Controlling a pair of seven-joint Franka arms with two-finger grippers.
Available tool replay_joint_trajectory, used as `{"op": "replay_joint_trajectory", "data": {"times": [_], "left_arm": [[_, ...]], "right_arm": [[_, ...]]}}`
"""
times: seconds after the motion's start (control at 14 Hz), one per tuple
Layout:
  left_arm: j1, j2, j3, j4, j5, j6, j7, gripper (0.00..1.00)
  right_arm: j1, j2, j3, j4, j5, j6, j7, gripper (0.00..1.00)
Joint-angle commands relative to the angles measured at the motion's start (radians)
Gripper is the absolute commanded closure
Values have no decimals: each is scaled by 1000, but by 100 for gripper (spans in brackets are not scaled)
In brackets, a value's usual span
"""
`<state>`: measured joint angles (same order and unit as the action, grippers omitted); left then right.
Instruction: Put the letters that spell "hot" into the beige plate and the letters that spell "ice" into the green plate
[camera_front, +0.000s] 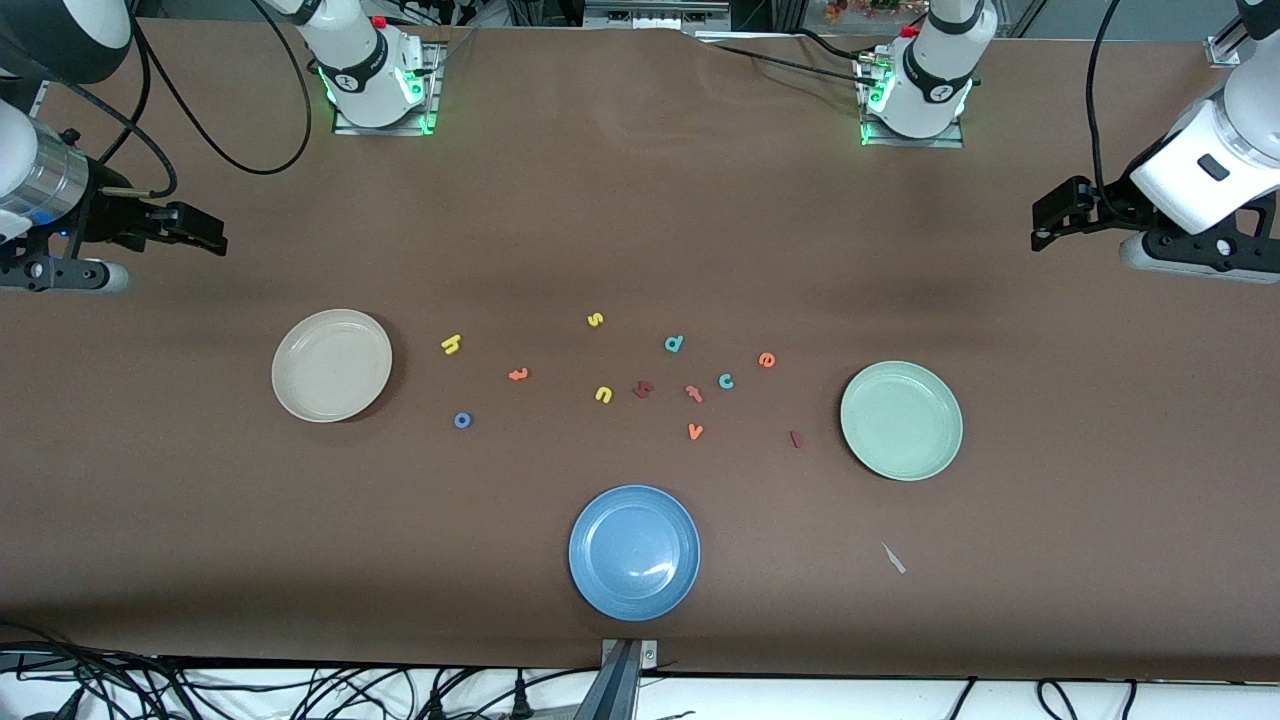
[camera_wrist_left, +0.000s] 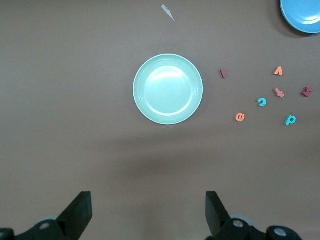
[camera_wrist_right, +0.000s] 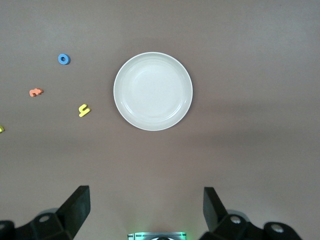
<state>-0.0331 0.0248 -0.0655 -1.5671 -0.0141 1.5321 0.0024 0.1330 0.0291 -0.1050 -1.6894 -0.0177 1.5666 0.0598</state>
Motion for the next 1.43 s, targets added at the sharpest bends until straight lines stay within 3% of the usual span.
{"op": "replay_joint_trajectory", "data": {"times": [0.0,1.14,1.36], "left_arm": [[-4,15,-2,28,17,-6,8,0],[-4,15,-2,28,19,-6,7,0],[-4,17,-2,28,19,-4,4,0]], "right_arm": [[-7,5,1,16,16,-7,-12,0],[-7,26,2,14,18,-69,2,0],[-3,23,10,-21,50,-42,124,0]]}}
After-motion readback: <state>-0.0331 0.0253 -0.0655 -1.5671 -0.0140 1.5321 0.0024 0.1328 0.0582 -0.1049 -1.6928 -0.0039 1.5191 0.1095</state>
